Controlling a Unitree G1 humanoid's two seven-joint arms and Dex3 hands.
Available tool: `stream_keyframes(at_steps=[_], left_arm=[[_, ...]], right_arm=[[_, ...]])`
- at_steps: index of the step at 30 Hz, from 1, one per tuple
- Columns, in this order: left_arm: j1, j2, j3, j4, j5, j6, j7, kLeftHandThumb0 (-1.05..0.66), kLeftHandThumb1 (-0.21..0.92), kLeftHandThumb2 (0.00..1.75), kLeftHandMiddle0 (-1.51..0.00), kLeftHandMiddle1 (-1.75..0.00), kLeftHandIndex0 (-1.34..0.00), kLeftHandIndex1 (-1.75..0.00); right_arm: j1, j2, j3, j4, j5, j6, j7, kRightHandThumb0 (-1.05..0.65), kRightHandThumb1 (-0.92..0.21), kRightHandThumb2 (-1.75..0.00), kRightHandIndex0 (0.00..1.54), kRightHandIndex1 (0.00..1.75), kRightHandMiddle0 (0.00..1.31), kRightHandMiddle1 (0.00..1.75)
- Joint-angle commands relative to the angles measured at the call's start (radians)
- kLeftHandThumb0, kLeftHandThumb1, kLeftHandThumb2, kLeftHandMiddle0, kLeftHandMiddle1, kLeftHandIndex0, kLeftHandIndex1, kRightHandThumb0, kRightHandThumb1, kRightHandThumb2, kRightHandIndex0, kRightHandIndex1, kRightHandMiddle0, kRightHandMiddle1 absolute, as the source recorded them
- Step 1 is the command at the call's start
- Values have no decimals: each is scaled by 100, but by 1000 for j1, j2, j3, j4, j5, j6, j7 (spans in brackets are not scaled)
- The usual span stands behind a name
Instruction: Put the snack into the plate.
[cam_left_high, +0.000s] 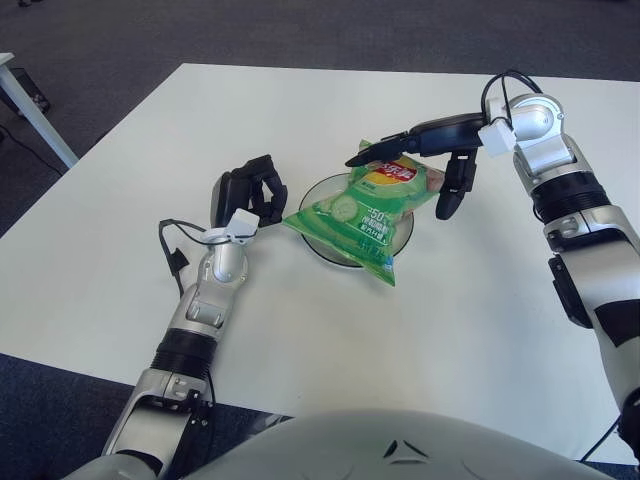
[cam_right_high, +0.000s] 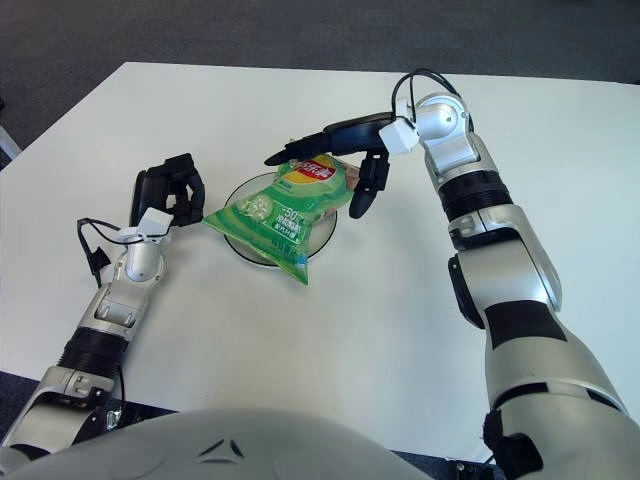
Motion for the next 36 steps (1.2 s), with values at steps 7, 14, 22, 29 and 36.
stream_keyframes(at_steps=[7, 14, 22, 29, 36], left_arm=[[129, -53, -23, 109, 5, -13, 5, -51, 63, 102, -136, -175, -112, -175], [131, -51, -23, 110, 8, -13, 6, -50, 65, 100, -136, -175, -113, -175], [129, -51, -23, 118, 20, -19, 22, -51, 65, 99, -135, -175, -111, -175], [127, -50, -20, 122, 21, -20, 16, -50, 65, 99, -134, -175, -110, -175], [126, -48, -18, 120, 31, -8, 22, -51, 65, 99, -133, -175, -108, -175]], right_arm=[[-44, -58, -58, -75, 4, 82, -11, -97, -62, -36, 0, 0, 0, 0], [11, -94, -128, -46, 14, 9, -83, -97, -65, -38, 0, 0, 0, 0], [-20, -65, -191, 62, 134, 145, -7, -91, -66, -39, 0, 0, 0, 0], [-11, -64, -250, 87, 181, 312, -9, -86, -58, -52, 0, 0, 0, 6], [77, -99, -319, 66, 190, 393, -69, -82, -47, -67, 0, 0, 0, 23]])
